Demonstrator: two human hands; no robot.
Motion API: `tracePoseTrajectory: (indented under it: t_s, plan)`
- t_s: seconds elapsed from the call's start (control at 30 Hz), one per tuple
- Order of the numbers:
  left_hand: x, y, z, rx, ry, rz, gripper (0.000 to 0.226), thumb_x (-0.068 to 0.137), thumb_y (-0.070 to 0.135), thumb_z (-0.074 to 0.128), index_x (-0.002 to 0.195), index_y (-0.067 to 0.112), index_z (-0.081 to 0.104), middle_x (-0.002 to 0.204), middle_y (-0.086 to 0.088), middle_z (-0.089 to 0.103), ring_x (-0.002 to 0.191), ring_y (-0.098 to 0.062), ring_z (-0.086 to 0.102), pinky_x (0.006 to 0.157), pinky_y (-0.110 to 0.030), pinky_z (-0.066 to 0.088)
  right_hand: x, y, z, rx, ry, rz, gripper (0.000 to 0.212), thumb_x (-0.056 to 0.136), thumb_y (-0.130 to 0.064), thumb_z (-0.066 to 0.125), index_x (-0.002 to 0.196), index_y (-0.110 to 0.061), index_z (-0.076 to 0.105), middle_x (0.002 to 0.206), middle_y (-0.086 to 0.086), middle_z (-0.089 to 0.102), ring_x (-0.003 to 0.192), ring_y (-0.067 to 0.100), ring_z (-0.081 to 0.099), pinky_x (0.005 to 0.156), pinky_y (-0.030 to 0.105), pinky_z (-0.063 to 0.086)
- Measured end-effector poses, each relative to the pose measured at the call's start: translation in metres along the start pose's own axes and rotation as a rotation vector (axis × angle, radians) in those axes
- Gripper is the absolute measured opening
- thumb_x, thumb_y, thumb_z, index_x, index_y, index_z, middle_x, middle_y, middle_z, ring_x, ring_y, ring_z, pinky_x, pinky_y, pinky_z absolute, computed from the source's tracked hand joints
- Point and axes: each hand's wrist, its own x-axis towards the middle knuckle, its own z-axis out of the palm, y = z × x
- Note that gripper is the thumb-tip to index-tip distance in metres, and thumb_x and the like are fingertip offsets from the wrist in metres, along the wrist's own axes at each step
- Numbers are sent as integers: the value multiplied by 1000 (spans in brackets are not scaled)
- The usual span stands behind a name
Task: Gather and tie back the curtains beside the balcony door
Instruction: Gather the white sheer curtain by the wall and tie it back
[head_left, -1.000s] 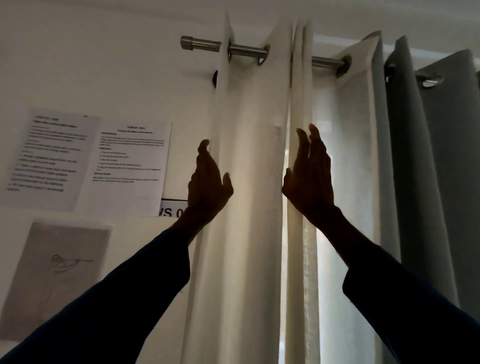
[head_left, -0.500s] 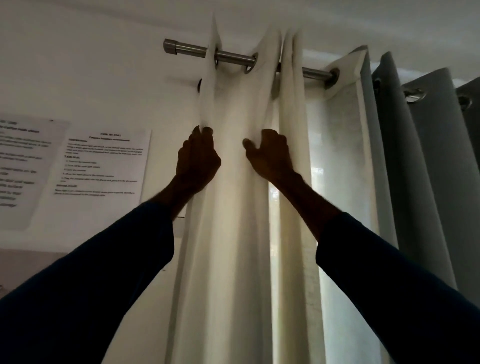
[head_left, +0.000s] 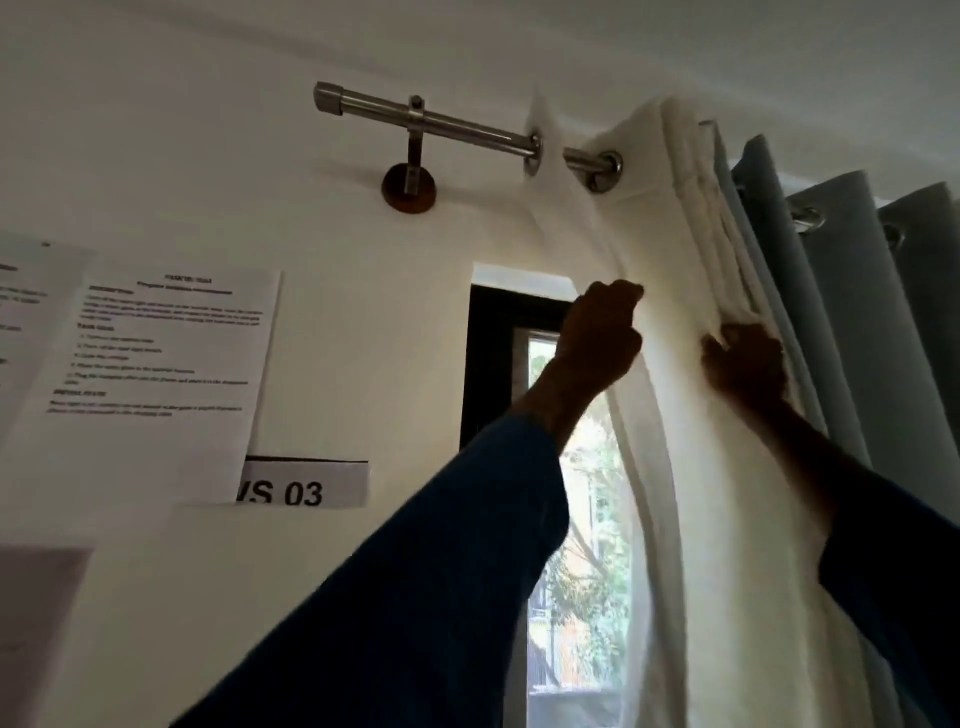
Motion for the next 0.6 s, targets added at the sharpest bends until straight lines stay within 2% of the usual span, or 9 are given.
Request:
tracePoseTrajectory:
  t_s: [0.13, 0.23, 0.3, 0.33, 0.4, 0.43, 0.47, 0.53, 0.6]
  plan:
    - [-24, -60, -14, 64, -35, -61, 61, 83, -8, 43, 140, 10, 52, 138, -12, 57, 131, -27, 49, 111, -36, 37, -28, -28, 4, 17, 16, -93, 48, 104, -30, 50, 141, 0, 46, 145, 21, 47, 136, 36, 40, 111, 40, 32]
    - [-45, -113, -46, 123, 30, -163, 52, 77, -3, 46, 120, 19, 65, 127, -5, 64, 120, -22, 57, 103, -34, 46, -33, -60, 10, 60, 91, -210, 48, 100, -33, 58, 134, 0, 52, 135, 17, 57, 129, 33, 50, 109, 40, 38]
    - [-53, -133, -74, 131, 122, -240, 42, 74, 2, 45, 100, 24, 69, 116, -2, 66, 106, -19, 63, 91, -29, 51, -25, -84, 17, 79, 113, -280, 39, 101, -29, 56, 122, 3, 58, 121, 18, 63, 116, 34, 59, 97, 36, 46]
    - [-53, -139, -87, 133, 148, -269, 36, 75, 1, 48, 93, 24, 69, 111, 1, 66, 100, -16, 63, 84, -27, 52, -24, -100, 22, 96, 130, -314, 29, 102, -20, 52, 111, 6, 61, 110, 21, 65, 106, 37, 62, 85, 30, 45]
    - [-47, -144, -108, 121, 153, -294, 29, 77, -4, 54, 86, 18, 71, 102, 6, 62, 87, -10, 61, 73, -19, 48, -30, -137, 33, 136, 119, -519, 23, 88, -3, 46, 74, 6, 60, 78, 26, 63, 72, 41, 65, 59, 28, 29]
    - [-43, -144, -117, 124, 151, -282, 27, 77, -6, 56, 85, 13, 72, 99, 5, 61, 81, -8, 60, 68, -14, 46, -36, -158, 39, 111, 93, -673, 23, 81, -4, 43, 63, 3, 56, 67, 25, 60, 58, 40, 62, 56, 31, 25]
    - [-38, -144, -124, 129, 162, -249, 24, 77, -7, 58, 84, 9, 74, 98, 3, 62, 77, -9, 61, 64, -8, 43, -45, -181, 46, 84, 81, -818, 24, 79, -7, 42, 61, 2, 55, 65, 24, 59, 53, 38, 60, 57, 34, 29]
    - [-30, -146, -134, 160, 210, -154, 14, 76, -6, 65, 83, 1, 75, 96, -8, 69, 80, -22, 67, 66, -7, 43, -61, -228, 55, 95, 42, -926, 25, 89, -8, 43, 75, 2, 60, 75, 20, 62, 62, 33, 58, 61, 32, 31]
    - [-27, -148, -137, 217, 216, -106, 8, 78, -2, 70, 83, -7, 73, 95, -20, 71, 86, -34, 68, 73, -25, 49, -74, -256, 52, 152, -78, -835, 21, 98, -14, 48, 99, 0, 63, 96, 16, 65, 85, 28, 57, 73, 27, 31]
